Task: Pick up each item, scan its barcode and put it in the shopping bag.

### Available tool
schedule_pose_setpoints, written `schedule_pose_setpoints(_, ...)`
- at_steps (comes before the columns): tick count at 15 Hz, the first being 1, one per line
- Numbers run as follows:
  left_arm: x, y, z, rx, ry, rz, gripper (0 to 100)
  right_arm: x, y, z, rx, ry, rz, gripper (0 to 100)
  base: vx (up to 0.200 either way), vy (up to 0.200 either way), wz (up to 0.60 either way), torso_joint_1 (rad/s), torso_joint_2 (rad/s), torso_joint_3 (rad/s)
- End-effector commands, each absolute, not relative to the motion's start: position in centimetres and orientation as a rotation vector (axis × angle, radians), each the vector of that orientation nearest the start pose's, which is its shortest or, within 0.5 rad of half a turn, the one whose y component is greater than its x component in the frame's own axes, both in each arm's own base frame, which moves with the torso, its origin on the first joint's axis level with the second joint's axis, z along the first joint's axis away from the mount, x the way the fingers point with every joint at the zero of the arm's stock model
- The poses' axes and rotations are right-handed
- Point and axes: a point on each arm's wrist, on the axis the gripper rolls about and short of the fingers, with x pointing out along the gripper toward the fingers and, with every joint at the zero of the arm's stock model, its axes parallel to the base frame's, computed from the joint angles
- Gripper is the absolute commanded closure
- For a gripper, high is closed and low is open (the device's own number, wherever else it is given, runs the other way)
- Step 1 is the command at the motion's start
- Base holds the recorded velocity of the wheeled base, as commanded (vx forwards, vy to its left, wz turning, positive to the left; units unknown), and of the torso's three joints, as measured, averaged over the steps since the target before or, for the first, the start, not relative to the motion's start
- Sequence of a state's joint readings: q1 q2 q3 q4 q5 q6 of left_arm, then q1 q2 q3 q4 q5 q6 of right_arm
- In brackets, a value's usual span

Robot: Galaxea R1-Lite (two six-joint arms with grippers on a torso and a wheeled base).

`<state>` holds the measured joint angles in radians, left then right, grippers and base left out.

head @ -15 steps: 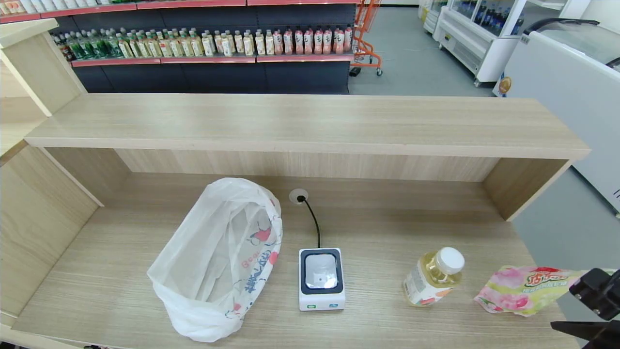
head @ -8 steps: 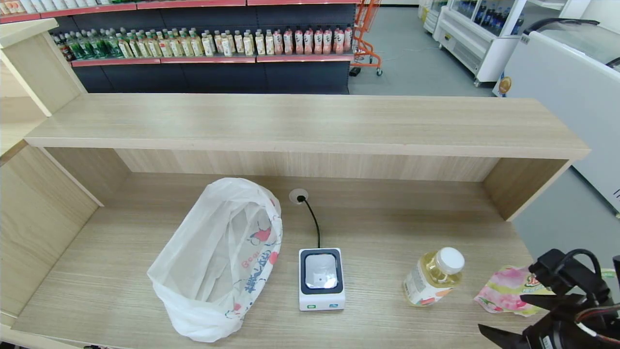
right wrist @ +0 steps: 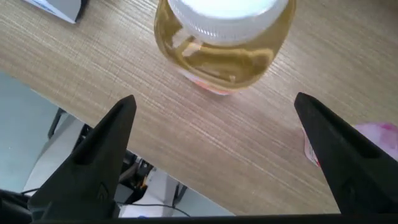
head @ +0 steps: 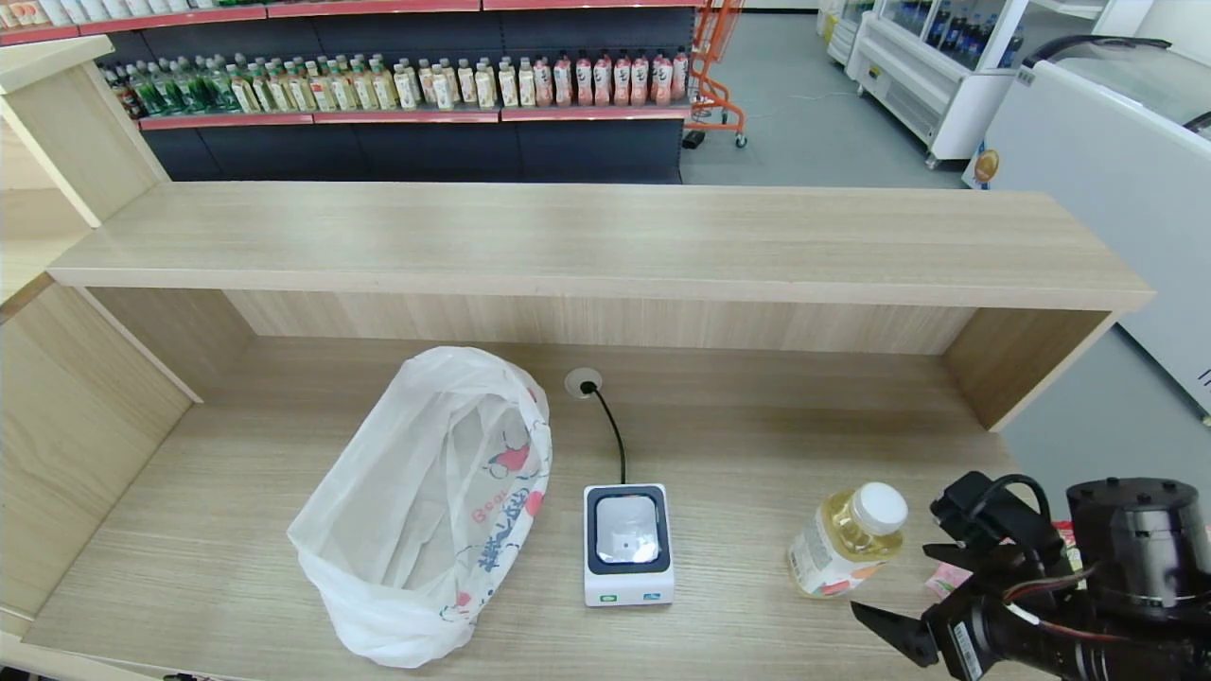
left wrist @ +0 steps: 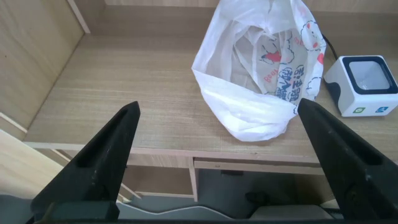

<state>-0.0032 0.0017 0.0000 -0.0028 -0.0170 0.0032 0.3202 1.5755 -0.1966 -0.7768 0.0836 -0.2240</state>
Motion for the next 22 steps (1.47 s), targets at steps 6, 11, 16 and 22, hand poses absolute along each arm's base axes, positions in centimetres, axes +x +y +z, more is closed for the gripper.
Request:
schedule_pose_setpoints(6, -2.3, 0.0, 7.6, 0.003, -0.002, -0.02, 0, 21.2, 8.8, 5.3, -0.305, 0.579, 0.522, 0, 0.0, 0.0, 0.0, 0.0, 0.0, 0.0)
schedule_pose_setpoints(11, -2.3, 0.0, 7.6, 0.003, -0.002, -0.02, 0, 23.6, 10.3, 5.3, -0.307, 0.533, 0.536, 0, 0.0, 0.0, 0.0, 0.0, 0.0, 0.0)
schedule_pose_setpoints(16, -2.3, 0.0, 7.6, 0.003, -0.002, -0.02, 0, 25.3, 11.5, 5.6, -0.3, 0.454, 0.546, 0, 0.0, 0.0, 0.0, 0.0, 0.0, 0.0)
schedule_pose_setpoints(22, -2.3, 0.0, 7.6, 0.003, -0.002, -0.02, 0, 26.5, 12.0, 5.7, -0.297, 0.399, 0.544, 100, 0.0, 0.0, 0.0, 0.0, 0.0, 0.0)
